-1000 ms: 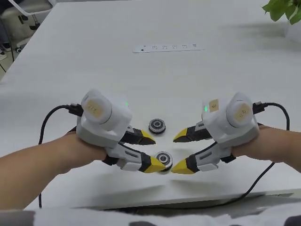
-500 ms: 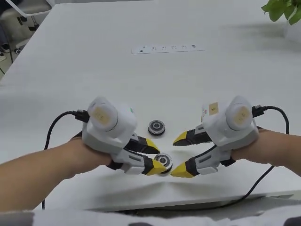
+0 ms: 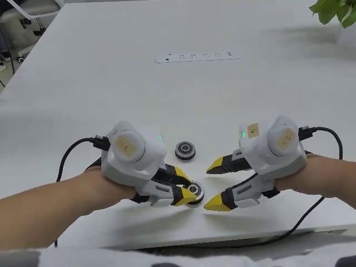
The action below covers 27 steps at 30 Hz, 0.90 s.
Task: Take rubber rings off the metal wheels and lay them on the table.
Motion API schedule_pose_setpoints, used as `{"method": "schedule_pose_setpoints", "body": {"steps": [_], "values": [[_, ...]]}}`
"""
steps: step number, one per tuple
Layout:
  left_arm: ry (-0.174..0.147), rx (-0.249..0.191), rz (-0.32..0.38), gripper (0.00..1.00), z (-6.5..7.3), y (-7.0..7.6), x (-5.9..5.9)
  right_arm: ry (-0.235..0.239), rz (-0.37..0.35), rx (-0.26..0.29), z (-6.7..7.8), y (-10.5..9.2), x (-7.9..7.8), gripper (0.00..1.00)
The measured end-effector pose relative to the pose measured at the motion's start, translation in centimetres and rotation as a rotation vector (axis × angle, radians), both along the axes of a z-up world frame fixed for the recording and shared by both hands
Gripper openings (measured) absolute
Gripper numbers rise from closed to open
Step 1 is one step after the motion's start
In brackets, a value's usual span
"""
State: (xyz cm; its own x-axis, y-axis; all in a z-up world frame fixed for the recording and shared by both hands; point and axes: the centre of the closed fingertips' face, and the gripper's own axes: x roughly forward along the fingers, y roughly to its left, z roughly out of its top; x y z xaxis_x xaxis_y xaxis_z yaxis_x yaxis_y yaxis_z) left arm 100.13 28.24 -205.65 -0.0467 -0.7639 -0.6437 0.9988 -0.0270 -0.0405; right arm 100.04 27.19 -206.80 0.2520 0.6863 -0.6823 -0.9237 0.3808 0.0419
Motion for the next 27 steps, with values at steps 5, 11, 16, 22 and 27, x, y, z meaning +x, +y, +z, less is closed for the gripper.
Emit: {"method": "schedule_pose_setpoints", "body": {"steps": [5,11,16,22,27], "values": [[-0.072,0.01,-0.023,0.1,-0.1,-0.1,0.1,-0.001,0.003,0.003,0.1,0.3,0.1,0.43],[-0.08,0.002,-0.013,0.09,-0.1,-0.1,0.1,-0.007,0.008,0.009,0.2,0.7,0.2,0.42],[-0.081,0.0,-0.014,0.09,-0.1,-0.1,0.2,-0.002,0.009,0.014,0.1,1.0,0.2,0.4],[-0.089,-0.005,-0.012,0.09,-0.1,-0.1,0.1,0.008,0.002,0.028,-0.1,1.3,0.2,0.36],[-0.083,-0.005,-0.004,0.09,-0.1,-0.1,0.2,0.012,-0.003,0.044,-0.3,1.7,0.0,0.32]]}}
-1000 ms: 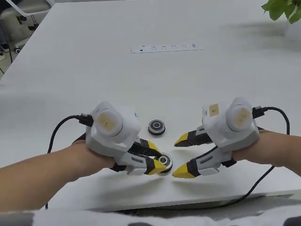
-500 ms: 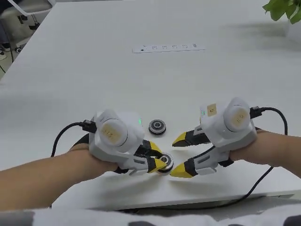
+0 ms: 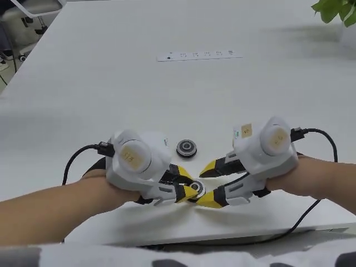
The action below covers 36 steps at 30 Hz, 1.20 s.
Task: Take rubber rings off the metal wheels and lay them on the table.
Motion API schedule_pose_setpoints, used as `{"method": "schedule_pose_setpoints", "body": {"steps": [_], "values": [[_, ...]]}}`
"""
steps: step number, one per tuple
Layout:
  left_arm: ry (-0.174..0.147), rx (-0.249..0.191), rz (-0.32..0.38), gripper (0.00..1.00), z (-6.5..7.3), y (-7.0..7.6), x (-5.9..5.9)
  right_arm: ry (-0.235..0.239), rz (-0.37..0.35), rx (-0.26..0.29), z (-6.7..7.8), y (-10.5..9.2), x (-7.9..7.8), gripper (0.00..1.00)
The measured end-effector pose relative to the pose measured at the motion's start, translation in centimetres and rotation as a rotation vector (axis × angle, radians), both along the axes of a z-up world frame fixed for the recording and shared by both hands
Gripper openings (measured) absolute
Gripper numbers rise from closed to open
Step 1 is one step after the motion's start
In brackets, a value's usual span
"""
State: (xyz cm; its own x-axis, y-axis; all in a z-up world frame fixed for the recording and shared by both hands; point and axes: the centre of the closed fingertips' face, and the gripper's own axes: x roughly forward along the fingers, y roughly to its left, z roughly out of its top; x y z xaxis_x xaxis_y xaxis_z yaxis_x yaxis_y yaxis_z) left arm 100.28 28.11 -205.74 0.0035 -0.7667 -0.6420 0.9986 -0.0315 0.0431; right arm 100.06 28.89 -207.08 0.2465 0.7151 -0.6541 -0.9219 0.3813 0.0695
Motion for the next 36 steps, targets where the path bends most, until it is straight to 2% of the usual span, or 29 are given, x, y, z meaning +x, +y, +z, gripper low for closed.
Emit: {"method": "schedule_pose_setpoints", "body": {"steps": [11,30,36], "values": [[0.001,-0.001,0.005,0.09,0.0,0.0,0.0,0.017,-0.018,0.027,0.0,0.2,-0.1,0.25],[-0.005,-0.012,0.016,0.09,0.0,-0.1,0.0,0.036,-0.031,0.018,-0.2,-0.6,-0.5,0.18],[-0.005,-0.015,0.017,0.08,0.0,-0.1,0.0,0.047,-0.039,0.018,-0.3,-0.9,-0.6,0.12]]}}
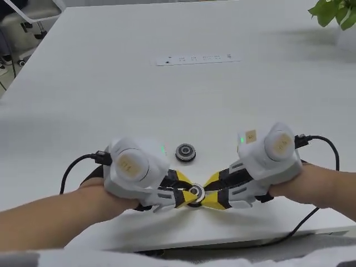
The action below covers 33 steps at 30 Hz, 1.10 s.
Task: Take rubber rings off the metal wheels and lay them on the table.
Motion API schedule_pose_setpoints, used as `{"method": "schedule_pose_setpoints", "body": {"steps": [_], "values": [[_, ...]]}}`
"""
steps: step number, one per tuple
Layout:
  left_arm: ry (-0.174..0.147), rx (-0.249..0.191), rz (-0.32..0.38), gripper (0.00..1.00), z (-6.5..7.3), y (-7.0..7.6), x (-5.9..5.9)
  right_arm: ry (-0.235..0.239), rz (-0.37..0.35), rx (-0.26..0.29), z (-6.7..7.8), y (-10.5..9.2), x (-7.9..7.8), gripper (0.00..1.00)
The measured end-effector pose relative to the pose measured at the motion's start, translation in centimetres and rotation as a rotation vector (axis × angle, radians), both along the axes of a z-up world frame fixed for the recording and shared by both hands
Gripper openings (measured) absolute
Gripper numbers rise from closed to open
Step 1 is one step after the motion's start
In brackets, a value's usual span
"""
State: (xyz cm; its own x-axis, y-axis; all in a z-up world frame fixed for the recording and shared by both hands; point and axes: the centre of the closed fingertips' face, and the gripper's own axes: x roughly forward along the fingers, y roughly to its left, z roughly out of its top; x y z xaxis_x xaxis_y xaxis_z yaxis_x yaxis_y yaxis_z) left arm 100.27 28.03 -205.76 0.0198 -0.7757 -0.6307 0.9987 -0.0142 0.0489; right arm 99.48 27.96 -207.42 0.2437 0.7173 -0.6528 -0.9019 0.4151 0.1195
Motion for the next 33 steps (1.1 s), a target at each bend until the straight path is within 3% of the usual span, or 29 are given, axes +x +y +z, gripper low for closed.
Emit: {"method": "schedule_pose_setpoints", "body": {"steps": [15,24,33], "values": [[-0.002,-0.003,0.006,0.08,0.02,0.05,-0.07,0.032,-0.018,0.01,-0.1,-0.23,-0.2,0.05],[-0.003,-0.007,0.006,0.08,0.01,0.07,-0.03,0.101,-0.065,0.038,-0.17,-0.37,-0.15,0.0],[-0.003,-0.006,0.007,0.08,0.02,0.1,-0.01,0.192,-0.142,0.105,-0.04,-0.65,0.12,0.0]]}}
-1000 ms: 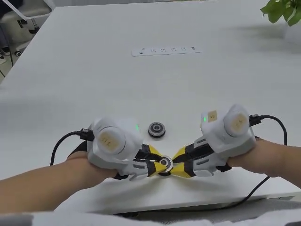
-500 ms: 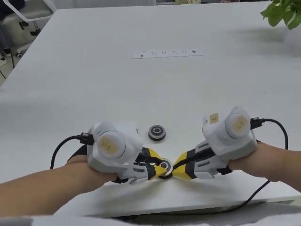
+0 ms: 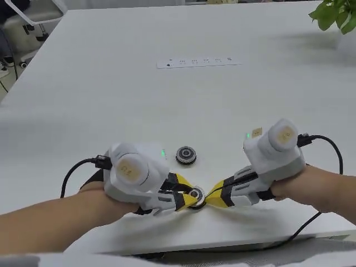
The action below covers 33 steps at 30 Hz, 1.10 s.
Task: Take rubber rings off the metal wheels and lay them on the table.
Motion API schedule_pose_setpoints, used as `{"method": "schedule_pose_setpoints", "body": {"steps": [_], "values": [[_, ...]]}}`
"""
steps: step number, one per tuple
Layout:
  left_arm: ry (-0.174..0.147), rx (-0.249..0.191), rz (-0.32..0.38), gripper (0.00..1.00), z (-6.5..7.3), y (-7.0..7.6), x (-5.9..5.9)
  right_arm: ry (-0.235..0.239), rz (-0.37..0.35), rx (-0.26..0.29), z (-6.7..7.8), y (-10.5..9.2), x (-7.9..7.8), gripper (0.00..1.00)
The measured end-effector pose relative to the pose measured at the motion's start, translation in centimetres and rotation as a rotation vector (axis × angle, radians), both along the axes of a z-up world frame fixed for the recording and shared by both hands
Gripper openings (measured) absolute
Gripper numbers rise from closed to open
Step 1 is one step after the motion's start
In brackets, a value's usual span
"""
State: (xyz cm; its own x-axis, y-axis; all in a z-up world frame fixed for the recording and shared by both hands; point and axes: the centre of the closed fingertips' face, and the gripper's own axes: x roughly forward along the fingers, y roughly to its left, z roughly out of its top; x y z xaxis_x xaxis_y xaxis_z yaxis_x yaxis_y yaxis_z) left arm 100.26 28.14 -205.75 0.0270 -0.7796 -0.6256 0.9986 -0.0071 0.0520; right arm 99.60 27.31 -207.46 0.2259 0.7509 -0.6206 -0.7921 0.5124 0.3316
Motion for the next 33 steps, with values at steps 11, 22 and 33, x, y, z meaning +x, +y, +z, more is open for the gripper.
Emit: {"method": "schedule_pose_setpoints", "body": {"steps": [11,22,33], "values": [[0.0,-0.001,0.003,0.08,0.0,0.0,0.0,0.063,-0.092,0.066,0.5,-0.2,0.5,0.0],[0.002,0.004,0.008,0.08,0.0,0.0,0.1,0.088,-0.149,0.136,1.6,0.3,0.6,0.0],[0.003,0.012,0.014,0.08,0.0,0.0,0.1,0.094,-0.138,0.151,2.0,0.5,0.4,0.0]]}}
